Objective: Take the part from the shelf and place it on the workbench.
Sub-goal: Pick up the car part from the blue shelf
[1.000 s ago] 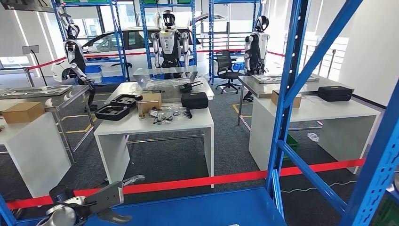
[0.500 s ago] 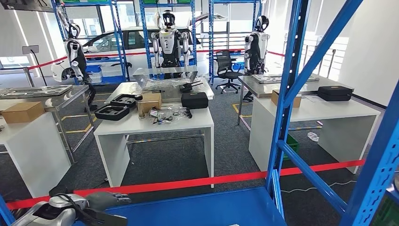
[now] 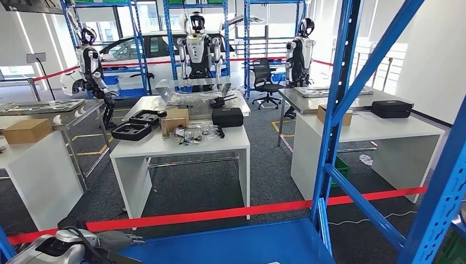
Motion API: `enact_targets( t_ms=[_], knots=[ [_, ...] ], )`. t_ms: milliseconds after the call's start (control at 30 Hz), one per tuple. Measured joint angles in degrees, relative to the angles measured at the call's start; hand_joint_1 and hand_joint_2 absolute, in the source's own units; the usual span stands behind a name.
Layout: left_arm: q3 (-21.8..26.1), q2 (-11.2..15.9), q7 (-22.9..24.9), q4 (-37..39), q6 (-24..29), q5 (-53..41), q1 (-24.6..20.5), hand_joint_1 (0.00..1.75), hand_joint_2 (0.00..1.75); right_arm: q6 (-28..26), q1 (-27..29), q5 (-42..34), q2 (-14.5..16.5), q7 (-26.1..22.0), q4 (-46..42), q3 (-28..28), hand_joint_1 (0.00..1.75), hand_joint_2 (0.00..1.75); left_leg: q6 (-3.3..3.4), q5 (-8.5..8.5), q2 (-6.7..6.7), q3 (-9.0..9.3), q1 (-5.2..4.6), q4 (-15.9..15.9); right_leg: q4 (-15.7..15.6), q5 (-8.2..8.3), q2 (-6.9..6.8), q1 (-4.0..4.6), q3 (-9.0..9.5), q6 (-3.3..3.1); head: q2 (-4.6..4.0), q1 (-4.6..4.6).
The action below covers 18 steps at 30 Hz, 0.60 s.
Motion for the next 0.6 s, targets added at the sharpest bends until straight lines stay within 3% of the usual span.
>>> enact_targets(
  t_ms=[600],
  knots=[
    [-3.8, 1.4, 0.9, -0.1, -4.8, 3.6, -0.8, 0.00, 1.75, 0.1, 0.0, 0.1, 0.0, 0.1, 0.0, 0.9, 0.00, 1.75, 0.00, 0.00, -0.01, 0.00, 0.00, 0.0, 0.0, 0.00, 0.00, 0.00, 0.00, 0.00, 0.00, 0.00]
  ],
)
